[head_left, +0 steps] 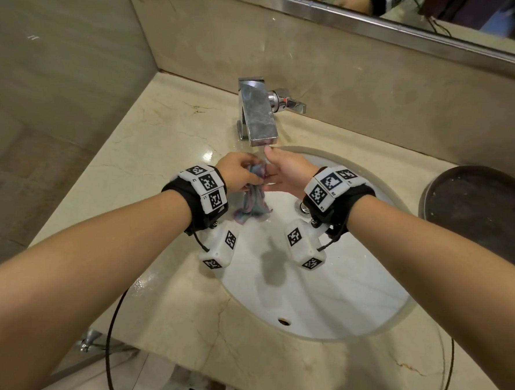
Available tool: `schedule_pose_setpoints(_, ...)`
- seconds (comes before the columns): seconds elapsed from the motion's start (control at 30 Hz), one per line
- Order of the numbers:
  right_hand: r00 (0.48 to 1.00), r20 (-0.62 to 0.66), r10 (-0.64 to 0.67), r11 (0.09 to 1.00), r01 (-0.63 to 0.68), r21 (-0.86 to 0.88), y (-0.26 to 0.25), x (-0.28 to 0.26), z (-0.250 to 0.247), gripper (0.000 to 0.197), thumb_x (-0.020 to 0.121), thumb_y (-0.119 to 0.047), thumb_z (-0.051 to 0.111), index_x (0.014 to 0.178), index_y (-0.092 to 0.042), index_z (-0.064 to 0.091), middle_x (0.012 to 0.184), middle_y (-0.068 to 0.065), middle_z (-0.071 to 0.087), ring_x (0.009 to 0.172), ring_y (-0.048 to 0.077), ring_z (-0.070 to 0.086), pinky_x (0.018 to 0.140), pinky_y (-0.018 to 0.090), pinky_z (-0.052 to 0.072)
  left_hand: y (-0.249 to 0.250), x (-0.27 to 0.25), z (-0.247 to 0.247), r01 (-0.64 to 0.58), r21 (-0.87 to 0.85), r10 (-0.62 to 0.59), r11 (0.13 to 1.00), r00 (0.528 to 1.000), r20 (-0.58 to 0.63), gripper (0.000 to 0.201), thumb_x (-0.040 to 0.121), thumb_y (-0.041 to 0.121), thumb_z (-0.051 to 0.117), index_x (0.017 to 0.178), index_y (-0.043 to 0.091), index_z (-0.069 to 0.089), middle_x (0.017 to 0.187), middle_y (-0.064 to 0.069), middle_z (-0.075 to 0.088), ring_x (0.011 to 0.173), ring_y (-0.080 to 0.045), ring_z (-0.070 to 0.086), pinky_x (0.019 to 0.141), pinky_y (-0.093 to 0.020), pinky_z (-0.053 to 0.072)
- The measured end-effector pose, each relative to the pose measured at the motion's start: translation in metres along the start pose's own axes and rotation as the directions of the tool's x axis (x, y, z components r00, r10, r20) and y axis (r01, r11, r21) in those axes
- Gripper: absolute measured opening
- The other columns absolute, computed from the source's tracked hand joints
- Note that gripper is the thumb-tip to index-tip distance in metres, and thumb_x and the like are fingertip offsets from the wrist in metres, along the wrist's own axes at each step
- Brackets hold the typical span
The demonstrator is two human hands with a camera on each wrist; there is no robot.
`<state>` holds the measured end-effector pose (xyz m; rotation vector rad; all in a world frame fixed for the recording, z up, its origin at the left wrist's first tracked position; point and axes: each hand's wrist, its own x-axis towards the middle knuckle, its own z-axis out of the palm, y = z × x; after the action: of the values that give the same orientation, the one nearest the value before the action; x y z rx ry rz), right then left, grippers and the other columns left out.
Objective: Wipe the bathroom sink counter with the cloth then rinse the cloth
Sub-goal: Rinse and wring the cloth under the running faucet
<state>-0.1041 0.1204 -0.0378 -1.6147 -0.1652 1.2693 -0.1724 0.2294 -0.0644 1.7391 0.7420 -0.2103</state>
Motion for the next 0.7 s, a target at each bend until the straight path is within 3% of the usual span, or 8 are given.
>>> schedule_pose_setpoints(0.07,0.999,-0.038,-0.006,1.000,0.007,0.012,0.000,0.001,0.000,0.024,0.101,-0.031,0.035,0.107,-0.013,0.049,0.096,0.015,0.056,0.078,0.026,0.057,0.079,0.035,0.053,0.000,0.001,0.001,-0.006,0.035,0.006,0.999,1.000,0.000,0.037,0.077,-0.001,0.069,0.114,0.006,0.064,0.095,-0.010,0.058,0.081,-0.022,0.057,0.068,-0.028,0.053)
schedule_pose_setpoints(0.17,0.992,-0.125,-0.002,0.992,0.018,0.124,0.002,0.004,-0.006,0.027,0.100,-0.013,0.039,0.126,-0.007,0.046,0.083,0.015,0.054,0.063,0.024,0.057,0.060,0.033,0.058,0.000,0.004,0.004,0.004,0.069,-0.001,0.998,0.999,-0.045,0.029,0.080,0.000,0.068,0.108,0.005,0.067,0.090,-0.007,0.059,0.078,-0.021,0.059,0.066,-0.026,0.057)
schedule_pose_setpoints(0.23,0.966,-0.255,-0.033,0.998,0.044,0.037,0.004,0.009,-0.012,0.031,0.098,-0.007,0.040,0.128,0.002,0.047,0.073,0.010,0.054,0.054,0.021,0.061,0.049,0.027,0.056,0.001,0.006,0.004,0.016,0.057,-0.011,0.998,0.996,-0.087,0.014,0.084,-0.003,0.061,0.090,0.006,0.069,0.086,-0.008,0.061,0.071,-0.020,0.060,0.070,-0.029,0.058)
schedule_pose_setpoints(0.33,0.947,-0.317,-0.048,0.999,0.039,-0.036,0.006,0.014,-0.023,0.036,0.097,-0.011,0.046,0.129,0.004,0.048,0.076,0.006,0.055,0.063,0.018,0.059,0.049,0.022,0.055,0.001,0.007,0.003,0.019,-0.026,-0.021,0.999,0.996,-0.088,0.030,0.085,-0.009,0.052,0.068,0.014,0.062,0.079,-0.006,0.062,0.065,-0.015,0.058,0.069,-0.027,0.055)
schedule_pose_setpoints(0.4,0.968,-0.251,-0.028,0.999,0.022,-0.026,0.007,0.011,-0.026,0.037,0.093,-0.015,0.055,0.127,0.000,0.051,0.084,0.007,0.058,0.071,0.020,0.060,0.059,0.026,0.057,0.003,0.006,0.000,0.006,-0.061,-0.011,0.998,0.996,-0.086,0.026,0.083,-0.010,0.053,0.073,0.013,0.060,0.076,-0.004,0.060,0.064,-0.013,0.057,0.066,-0.024,0.053)
schedule_pose_setpoints(0.5,0.986,-0.168,0.001,0.945,-0.056,-0.323,0.013,0.010,-0.028,0.042,0.085,-0.016,0.066,0.124,-0.006,0.054,0.101,0.008,0.059,0.092,0.021,0.058,0.078,0.030,0.052,0.006,0.004,-0.002,-0.030,-0.008,0.028,1.000,0.991,-0.134,0.025,0.079,-0.007,0.059,0.093,0.013,0.058,0.090,-0.008,0.058,0.070,-0.018,0.054,0.063,-0.024,0.051)
schedule_pose_setpoints(0.6,0.978,-0.207,-0.028,0.802,-0.101,-0.589,0.015,0.011,-0.029,0.037,0.082,-0.014,0.069,0.117,-0.002,0.062,0.089,0.005,0.059,0.083,0.017,0.056,0.069,0.025,0.050,0.007,0.000,-0.007,-0.034,0.082,0.044,0.996,0.991,-0.127,0.043,0.080,-0.010,0.054,0.120,0.005,0.053,0.109,-0.008,0.051,0.092,-0.018,0.049,0.061,-0.016,0.044)
schedule_pose_setpoints(0.7,0.949,-0.294,-0.112,0.783,-0.098,-0.615,0.011,0.011,-0.038,0.027,0.088,-0.019,0.063,0.109,-0.002,0.066,0.084,0.000,0.057,0.088,0.020,0.054,0.067,0.023,0.045,0.003,0.001,-0.014,-0.020,0.214,0.041,0.977,0.995,-0.094,0.053,0.078,-0.011,0.054,0.127,0.007,0.048,0.125,-0.009,0.051,0.098,-0.024,0.054,0.069,-0.026,0.050)
